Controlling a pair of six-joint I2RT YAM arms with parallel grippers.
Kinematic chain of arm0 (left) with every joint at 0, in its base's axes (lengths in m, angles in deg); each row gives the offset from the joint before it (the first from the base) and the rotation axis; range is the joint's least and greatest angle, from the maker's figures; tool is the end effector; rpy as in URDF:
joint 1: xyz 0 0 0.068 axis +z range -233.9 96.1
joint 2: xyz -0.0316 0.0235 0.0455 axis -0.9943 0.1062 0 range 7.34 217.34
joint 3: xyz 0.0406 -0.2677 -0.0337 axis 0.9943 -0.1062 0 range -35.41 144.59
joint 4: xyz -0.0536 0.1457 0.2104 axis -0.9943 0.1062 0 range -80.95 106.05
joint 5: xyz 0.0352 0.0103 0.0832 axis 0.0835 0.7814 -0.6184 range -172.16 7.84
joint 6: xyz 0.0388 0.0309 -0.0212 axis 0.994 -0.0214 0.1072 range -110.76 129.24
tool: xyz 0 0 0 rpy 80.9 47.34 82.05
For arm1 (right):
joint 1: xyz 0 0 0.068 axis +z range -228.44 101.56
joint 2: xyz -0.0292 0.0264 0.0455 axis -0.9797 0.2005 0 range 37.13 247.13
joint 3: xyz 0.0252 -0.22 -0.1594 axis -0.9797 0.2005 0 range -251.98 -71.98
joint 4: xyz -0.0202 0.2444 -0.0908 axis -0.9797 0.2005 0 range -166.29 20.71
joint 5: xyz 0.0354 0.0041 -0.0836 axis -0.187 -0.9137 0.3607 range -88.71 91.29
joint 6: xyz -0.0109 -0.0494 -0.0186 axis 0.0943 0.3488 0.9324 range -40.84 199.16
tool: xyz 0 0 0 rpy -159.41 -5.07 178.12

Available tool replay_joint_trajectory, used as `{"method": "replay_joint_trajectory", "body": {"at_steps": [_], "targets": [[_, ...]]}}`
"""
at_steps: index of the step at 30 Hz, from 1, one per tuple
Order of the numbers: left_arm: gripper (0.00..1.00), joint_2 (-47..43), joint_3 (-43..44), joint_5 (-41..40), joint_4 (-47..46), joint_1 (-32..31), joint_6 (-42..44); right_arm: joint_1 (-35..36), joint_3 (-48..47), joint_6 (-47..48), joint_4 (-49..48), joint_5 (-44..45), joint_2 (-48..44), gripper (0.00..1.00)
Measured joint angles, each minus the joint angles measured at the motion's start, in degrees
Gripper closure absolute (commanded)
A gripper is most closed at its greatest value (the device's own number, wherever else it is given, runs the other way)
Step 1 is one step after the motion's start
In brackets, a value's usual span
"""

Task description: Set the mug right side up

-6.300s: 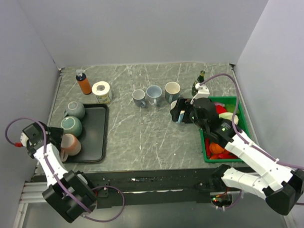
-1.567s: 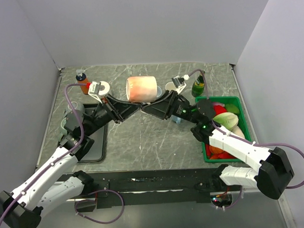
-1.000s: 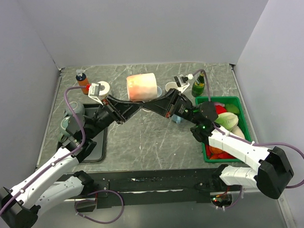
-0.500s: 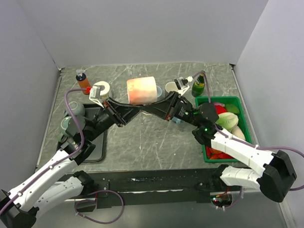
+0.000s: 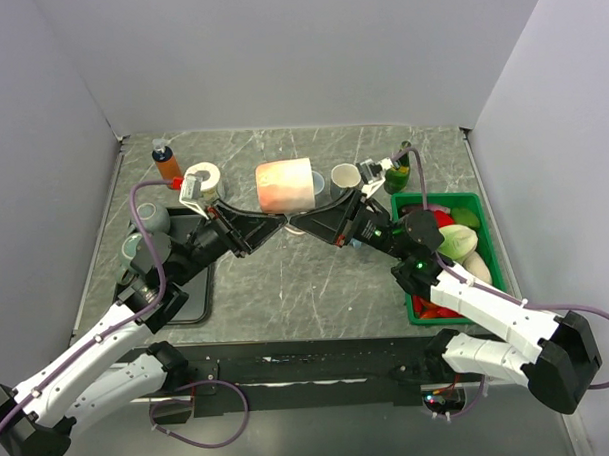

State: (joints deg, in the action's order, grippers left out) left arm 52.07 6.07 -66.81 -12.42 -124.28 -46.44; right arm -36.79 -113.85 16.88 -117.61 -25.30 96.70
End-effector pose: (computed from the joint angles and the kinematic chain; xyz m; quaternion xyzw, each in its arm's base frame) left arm 0.1337 -0.1260 0.3792 0.0299 0.5902 -0.6493 0.4787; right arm 0.1649 0.1680 0.3662 -0.0939 0.5586 0.7190 0.4028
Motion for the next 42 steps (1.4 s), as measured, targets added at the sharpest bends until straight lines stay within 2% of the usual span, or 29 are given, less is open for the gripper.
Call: {"method": "replay_joint_trajectory", "body": {"at_steps": [1, 2, 4, 5, 7, 8, 9, 13, 17, 24, 32, 42], "targets": [[0.68, 0.0, 0.0, 0.0, 0.0, 0.0, 0.1, 0.0, 0.0, 0.3, 0.0, 0.0, 0.0, 1.00], [0.51, 0.0, 0.0, 0.1, 0.0, 0.0, 0.1, 0.0, 0.0, 0.5, 0.3, 0.0, -0.1, 1.00], [0.38, 0.0, 0.0, -0.1, 0.4, 0.0, 1.2, 0.0, 0.0, 1.0, 1.1, 0.2, -0.4, 1.00], [0.25, -0.1, 0.0, -0.3, 0.5, 0.2, 1.5, -0.1, -0.1, 1.8, 2.7, 0.9, -1.0, 1.00], [0.13, -0.5, 0.0, -1.3, 1.0, 0.5, 2.6, -0.5, -0.2, 3.1, 5.2, 2.0, -1.7, 1.00], [0.03, -0.9, 0.0, -1.9, 1.5, 0.6, 3.0, -0.7, -0.3, 4.3, 7.2, 2.9, -2.2, 1.00], [0.01, -1.2, 0.1, -2.2, 2.1, 0.7, 3.5, -0.8, -0.4, 5.3, 9.0, 3.7, -2.5, 1.00], [0.04, -2.3, 0.7, -3.8, 5.8, 0.8, 5.6, -0.8, -2.1, 10.2, 17.4, 6.4, -3.0, 1.00], [0.04, -3.0, 3.0, -6.9, 13.2, 0.8, 8.1, -0.7, -6.4, 17.6, 30.3, 10.8, -2.8, 1.00], [0.04, -7.1, 5.1, -16.4, 27.3, 0.8, 10.3, 5.8, -16.2, 28.0, 49.8, 28.3, 3.8, 1.00], [0.04, -8.8, 8.1, -26.9, 39.5, 0.9, 10.6, 11.8, -21.6, 32.6, 61.7, 42.3, 17.7, 1.00], [0.04, -8.8, 8.3, -32.3, 45.1, 0.9, 10.5, 12.1, -22.4, 31.6, 67.3, 53.8, 28.9, 1.00]]}}
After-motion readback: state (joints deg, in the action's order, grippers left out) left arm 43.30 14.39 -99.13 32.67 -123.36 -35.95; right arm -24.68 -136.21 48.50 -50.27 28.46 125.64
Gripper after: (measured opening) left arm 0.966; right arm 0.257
